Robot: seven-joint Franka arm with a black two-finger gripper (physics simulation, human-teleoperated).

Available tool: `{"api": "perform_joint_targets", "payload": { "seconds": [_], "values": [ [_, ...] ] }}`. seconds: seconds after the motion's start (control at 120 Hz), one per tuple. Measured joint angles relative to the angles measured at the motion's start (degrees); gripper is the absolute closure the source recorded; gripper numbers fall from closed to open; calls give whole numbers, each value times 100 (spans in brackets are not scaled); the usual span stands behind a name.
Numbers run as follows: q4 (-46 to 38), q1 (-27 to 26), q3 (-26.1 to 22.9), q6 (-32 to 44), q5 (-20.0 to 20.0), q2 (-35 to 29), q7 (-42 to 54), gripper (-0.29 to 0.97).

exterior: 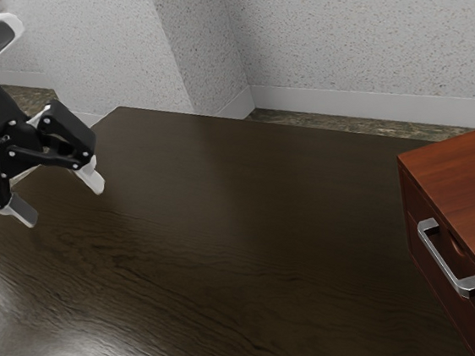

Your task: Pull the drawer handle with one arm to open the drawer

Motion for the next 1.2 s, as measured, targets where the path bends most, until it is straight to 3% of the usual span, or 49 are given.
{"api": "perform_joint_targets", "payload": {
  "seconds": [0.117, 0.25, 0.375, 0.442, 0.5, 0.608, 0.808, 0.975, 1.083, 1.2],
  "values": [
    [-317, 516, -771, 666, -651, -111, -175, 0],
    [-664, 1181, -1556, 1164, -1096, -503, -383, 1],
    [-780, 1509, -2003, 1619, -1322, -326, -504, 4],
    [-809, 2134, -2818, 1991, -1429, -182, -564, 4],
    [-840, 2431, -3207, 2297, -1532, -143, -616, 3],
    [-863, 2571, -3416, 2745, -1681, -24, -707, 2],
    [-904, 2971, -3941, 3196, -2361, 67, -858, 1],
    [-839, 3012, -4295, 3046, -2788, 88, -960, 6],
    [-698, 3480, -4762, 2983, -2944, 80, -1009, 10],
    [-736, 3603, -4955, 2956, -3265, 47, -1052, 10]
  ]
}}
